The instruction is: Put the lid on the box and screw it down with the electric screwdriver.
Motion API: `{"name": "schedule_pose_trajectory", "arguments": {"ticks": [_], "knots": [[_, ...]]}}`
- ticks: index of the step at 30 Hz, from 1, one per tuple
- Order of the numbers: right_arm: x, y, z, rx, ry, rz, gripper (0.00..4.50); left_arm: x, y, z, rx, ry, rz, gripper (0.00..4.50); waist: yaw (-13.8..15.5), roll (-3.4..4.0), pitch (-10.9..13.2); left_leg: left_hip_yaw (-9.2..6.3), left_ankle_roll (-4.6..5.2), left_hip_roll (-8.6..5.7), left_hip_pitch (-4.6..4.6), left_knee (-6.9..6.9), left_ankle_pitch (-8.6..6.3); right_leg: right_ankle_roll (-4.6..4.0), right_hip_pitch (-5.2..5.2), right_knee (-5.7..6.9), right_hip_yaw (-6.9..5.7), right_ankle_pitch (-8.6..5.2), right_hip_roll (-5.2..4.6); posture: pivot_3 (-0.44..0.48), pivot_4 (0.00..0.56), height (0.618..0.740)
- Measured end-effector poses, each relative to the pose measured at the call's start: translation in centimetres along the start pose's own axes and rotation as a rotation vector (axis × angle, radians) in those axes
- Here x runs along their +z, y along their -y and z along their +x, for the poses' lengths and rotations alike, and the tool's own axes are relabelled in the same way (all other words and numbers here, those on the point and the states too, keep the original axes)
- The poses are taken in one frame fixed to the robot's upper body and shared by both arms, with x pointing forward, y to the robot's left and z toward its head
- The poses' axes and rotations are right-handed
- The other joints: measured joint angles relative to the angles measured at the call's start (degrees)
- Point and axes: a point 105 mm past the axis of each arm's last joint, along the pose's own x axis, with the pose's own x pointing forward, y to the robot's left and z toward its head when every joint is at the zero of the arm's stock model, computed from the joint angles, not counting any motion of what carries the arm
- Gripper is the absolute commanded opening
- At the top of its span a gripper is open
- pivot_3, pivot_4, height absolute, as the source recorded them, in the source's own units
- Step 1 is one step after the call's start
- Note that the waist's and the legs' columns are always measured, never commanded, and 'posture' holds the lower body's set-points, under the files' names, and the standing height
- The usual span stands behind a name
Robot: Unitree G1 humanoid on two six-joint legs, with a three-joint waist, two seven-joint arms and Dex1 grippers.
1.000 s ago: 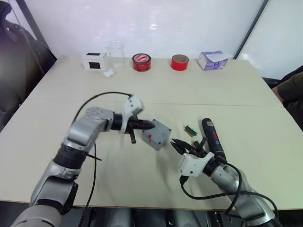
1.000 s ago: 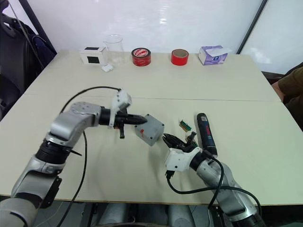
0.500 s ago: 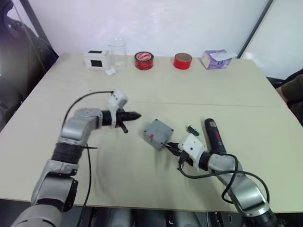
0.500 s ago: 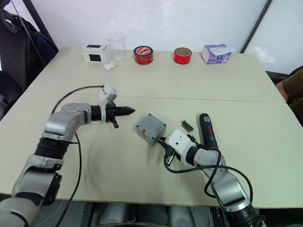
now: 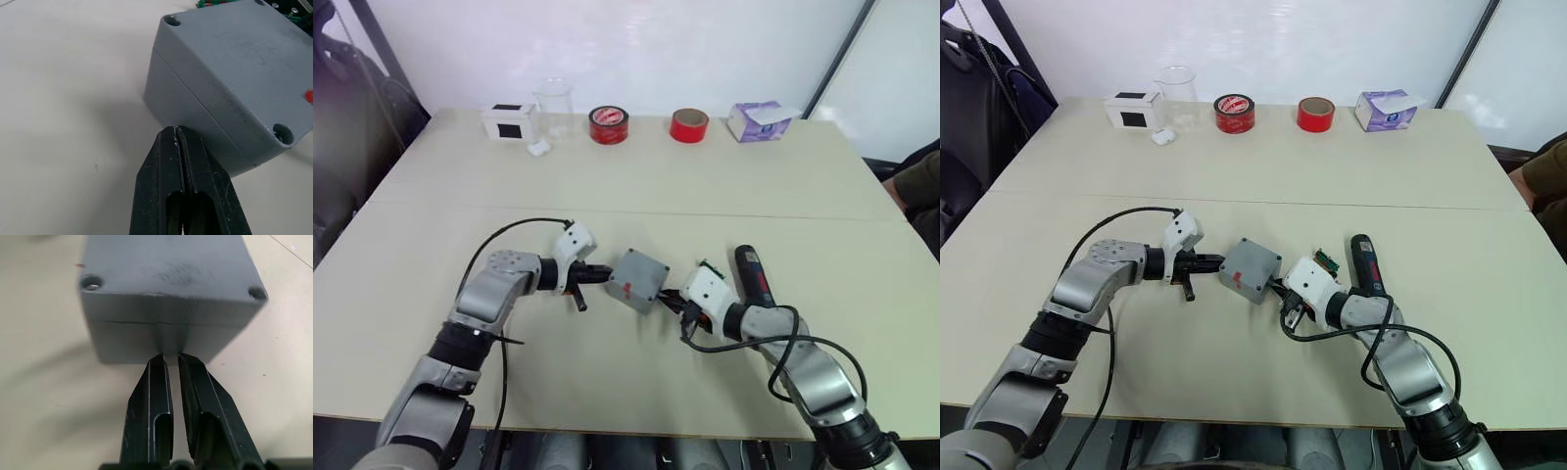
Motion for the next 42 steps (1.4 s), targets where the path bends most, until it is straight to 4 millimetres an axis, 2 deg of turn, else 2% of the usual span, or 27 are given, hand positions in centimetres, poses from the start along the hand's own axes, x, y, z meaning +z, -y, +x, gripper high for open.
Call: {"name": "schedule_pose_trajectory", "arguments": {"ticks": [14, 22, 30, 32, 34, 36, 37, 40, 42], "knots": [[0.5, 1.9, 0.1, -0.072, 0.016, -0.009, 0.38, -0.4, 1.5, 0.0, -0.037, -0.028, -0.007, 0.00, -0.06, 0.01, 0.00, 0.00, 0.00, 0.01, 0.00, 0.00, 0.00, 0.01, 0.00, 0.00, -0.01, 0.00, 0.01, 0.000, 0.150, 0.740], [0.5, 1.8, 0.1, -0.066, 0.013, 0.005, 0.38, -0.3, 1.4, -0.1, -0.030, -0.027, -0.007, 0.00, -0.08, 0.01, 0.00, 0.00, 0.00, 0.01, 0.00, -0.01, 0.00, 0.01, 0.00, 0.01, -0.01, 0.01, 0.02, 0.000, 0.150, 0.740], [0.1, 0.8, -0.4, -0.058, -0.007, 0.048, 0.38, 0.1, 0.6, -0.9, -0.003, -0.006, -0.014, 0.00, -0.14, 0.01, 0.00, -0.01, 0.00, 0.02, 0.01, -0.01, 0.00, 0.01, 0.00, 0.01, -0.01, 0.01, 0.03, 0.000, 0.150, 0.740], [0.1, 1.1, -1.0, -0.081, -0.011, 0.082, 0.38, 0.7, 0.4, -1.6, -0.004, 0.033, -0.055, 0.00, -0.11, 0.01, 0.01, -0.01, 0.00, 0.05, -0.01, -0.01, 0.00, 0.01, -0.02, 0.01, -0.01, 0.01, 0.02, 0.000, 0.150, 0.740], [0.3, 1.6, -2.0, -0.114, -0.004, 0.126, 0.38, 1.6, -0.3, -3.2, 0.021, 0.079, -0.084, 0.00, -0.09, 0.01, 0.01, -0.03, 0.00, 0.06, -0.01, -0.01, 0.00, 0.03, -0.02, 0.01, -0.02, 0.01, 0.03, 0.000, 0.150, 0.740], [0.7, 2.3, -3.4, -0.151, 0.018, 0.188, 0.38, 3.0, -0.6, -4.9, 0.023, 0.126, -0.101, 0.00, -0.09, 0.01, 0.01, -0.04, 0.00, 0.09, -0.02, -0.01, 0.00, 0.03, -0.02, 0.02, -0.02, 0.02, 0.03, 0.000, 0.150, 0.740], [1.2, 2.8, -4.4, -0.177, 0.045, 0.224, 0.38, 4.4, -0.6, -6.1, 0.010, 0.154, -0.084, 0.00, 0.00, 0.01, 0.01, -0.04, 0.00, 0.09, -0.02, -0.01, 0.00, 0.03, -0.02, 0.02, -0.03, 0.02, 0.02, 0.000, 0.150, 0.740], [2.3, 3.3, -5.8, -0.198, 0.090, 0.272, 0.38, 6.8, 0.4, -7.3, -0.043, 0.170, 0.001, 0.00, 0.00, 0.02, 0.01, -0.03, -0.01, 0.07, 0.01, -0.01, 0.00, 0.01, 0.03, 0.00, -0.01, 0.00, 0.00, 0.000, 0.150, 0.740], [2.4, 3.7, -6.8, -0.218, 0.097, 0.295, 0.86, 7.4, 1.9, -7.6, -0.113, 0.145, 0.067, 0.00, -0.06, 0.02, 0.01, 0.00, -0.01, 0.06, 0.02, -0.01, -0.01, 0.00, 0.03, -0.01, 0.01, 0.00, -0.01, 0.000, 0.150, 0.740]]}}
